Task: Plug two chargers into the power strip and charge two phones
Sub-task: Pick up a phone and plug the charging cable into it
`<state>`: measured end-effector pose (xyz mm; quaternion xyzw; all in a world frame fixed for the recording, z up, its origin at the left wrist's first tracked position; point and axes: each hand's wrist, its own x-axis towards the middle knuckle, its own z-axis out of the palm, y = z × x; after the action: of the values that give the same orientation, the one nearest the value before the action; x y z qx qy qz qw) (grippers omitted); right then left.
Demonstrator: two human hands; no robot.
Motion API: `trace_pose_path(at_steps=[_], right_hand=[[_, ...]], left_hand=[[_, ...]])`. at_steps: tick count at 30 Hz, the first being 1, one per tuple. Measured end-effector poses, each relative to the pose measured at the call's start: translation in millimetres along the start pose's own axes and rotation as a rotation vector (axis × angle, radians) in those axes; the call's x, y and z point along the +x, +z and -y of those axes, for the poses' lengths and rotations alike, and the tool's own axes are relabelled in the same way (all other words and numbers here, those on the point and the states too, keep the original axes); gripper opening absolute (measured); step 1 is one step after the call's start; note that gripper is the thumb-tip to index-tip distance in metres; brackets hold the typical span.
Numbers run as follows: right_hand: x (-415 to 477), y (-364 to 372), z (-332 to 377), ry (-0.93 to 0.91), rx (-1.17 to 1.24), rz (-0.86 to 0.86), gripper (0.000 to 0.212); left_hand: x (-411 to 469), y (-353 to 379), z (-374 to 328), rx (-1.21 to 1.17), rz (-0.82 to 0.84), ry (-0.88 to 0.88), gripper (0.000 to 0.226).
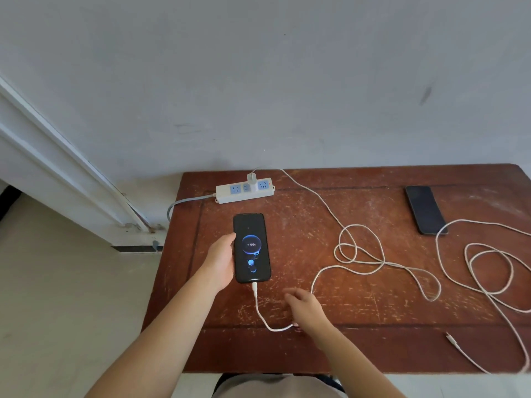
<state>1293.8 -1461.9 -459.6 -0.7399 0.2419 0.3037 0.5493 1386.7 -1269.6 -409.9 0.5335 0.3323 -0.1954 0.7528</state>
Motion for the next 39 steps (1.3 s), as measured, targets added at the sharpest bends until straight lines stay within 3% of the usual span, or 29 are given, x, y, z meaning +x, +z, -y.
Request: trace_pose_path(at_steps=[4,8,11,17,27,34,39], right_hand=[[16.5,20.3,28.4,-0.031,0.178,0.054,0.034],[32.7,41.7,47.0,-0.022,0.185,0.084,0.047],[44.3,52.9,49.1,0.037,0.205,0.056,0.052],[57.7,67.0,53.7,0.02,0.141,-0.01,0.055],[62.4,74.0,49.4,-0.149,-0.057,-0.071,0.049],[66.1,74.9,48.7,-0.126,-0.175,-0.083,0.052],[65.3,67.2,49.8,-0.113,-0.163,-0.03,0.055]], left_hand=[[19.4,-17.8,6.7,0.08,-0.001,-0.019,0.028],[36.1,-31.5,11.1,0.098,0.039,-0.061,0.025],[48.3,-38.5,12.1,0.113,0.071,-0.12,0.038],[62.9,-37.2,5.7,0.233,0.081,-0.147,0.038],[71.5,-37.0,3.5,0.542,0.05,-0.171,0.066],[63.7,-33.7,8.4,0.607,-0.004,-0.181,0.083],[60.6,-36.3,10.3,0.608,0.021,-0.161,0.08]])
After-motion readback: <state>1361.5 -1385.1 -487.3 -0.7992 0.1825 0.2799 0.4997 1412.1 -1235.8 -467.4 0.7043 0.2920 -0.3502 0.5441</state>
